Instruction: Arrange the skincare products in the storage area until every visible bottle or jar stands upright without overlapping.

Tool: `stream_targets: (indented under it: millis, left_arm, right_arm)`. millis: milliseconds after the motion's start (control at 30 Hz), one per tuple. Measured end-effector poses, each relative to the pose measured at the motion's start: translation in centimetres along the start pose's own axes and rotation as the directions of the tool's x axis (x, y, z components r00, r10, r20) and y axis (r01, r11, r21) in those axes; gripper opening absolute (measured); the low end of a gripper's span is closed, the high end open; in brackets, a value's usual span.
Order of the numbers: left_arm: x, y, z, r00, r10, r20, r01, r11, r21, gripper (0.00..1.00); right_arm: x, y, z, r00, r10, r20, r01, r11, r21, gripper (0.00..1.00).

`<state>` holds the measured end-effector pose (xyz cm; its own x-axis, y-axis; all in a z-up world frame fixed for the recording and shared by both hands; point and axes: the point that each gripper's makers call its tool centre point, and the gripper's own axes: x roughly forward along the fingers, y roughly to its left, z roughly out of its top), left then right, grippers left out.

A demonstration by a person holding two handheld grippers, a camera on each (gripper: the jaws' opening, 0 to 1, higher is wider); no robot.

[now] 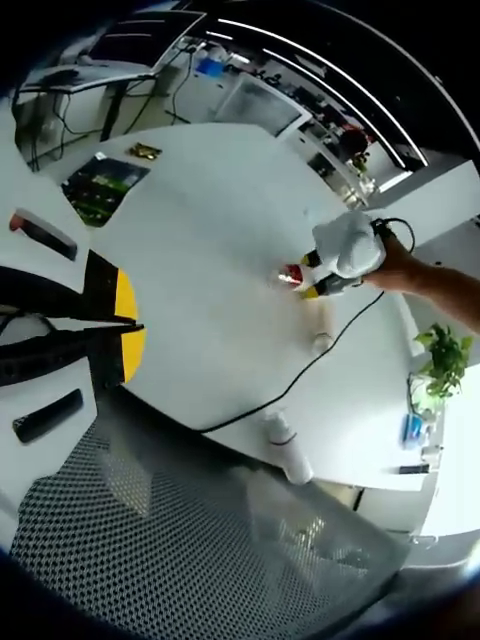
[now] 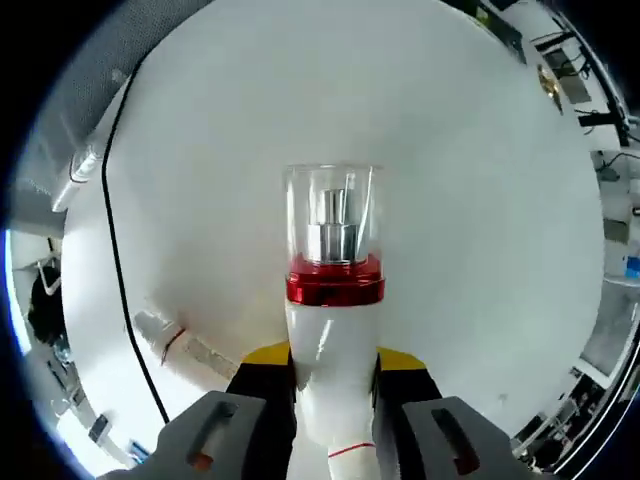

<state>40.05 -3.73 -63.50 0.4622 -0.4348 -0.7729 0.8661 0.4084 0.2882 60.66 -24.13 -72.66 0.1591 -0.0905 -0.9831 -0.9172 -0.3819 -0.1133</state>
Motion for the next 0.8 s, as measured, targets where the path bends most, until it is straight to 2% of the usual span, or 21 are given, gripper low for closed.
stream_targets:
  millis: [100, 233, 400, 633, 800]
  left_arm:
    - [0.0, -0.1, -0.1, 1.0, -0.004, -0.005, 0.004, 1.0, 0.003, 0.01]
    - [0.1, 0.0, -0.1, 1.0, -0.004, -0.005, 0.004, 1.0, 0.005, 0.01]
    - [0.1, -0.2, -0.1, 1.0, -0.011, -0.007, 0.011, 1.0, 0.011, 0.01]
    - [0.1, -0.4, -0.2, 1.0, -0.02, -0.009, 0.02, 1.0, 0.016, 0.01]
    - [0.1, -0.6, -0.2, 1.0, -0.029, -0.01, 0.029, 0.999, 0.02, 0.01]
  right_arm:
    - [-0.7, -0.3, 0.7, 0.999, -0.018, 0.033, 0.017, 0.999, 0.029, 0.21]
    - [-1.2, -0.5, 1.6, 0.995, -0.043, 0.087, 0.033, 0.993, 0.114, 0.21]
    - [-1.8, -0.6, 2.3, 0.989, -0.078, 0.124, 0.056, 0.983, 0.174, 0.21]
    - [-2.7, -0.7, 2.1, 0.98, -0.132, 0.148, 0.094, 0.965, 0.244, 0.21]
    - [-3.9, -1.2, 1.7, 0.966, -0.195, 0.17, 0.132, 0.936, 0.326, 0.21]
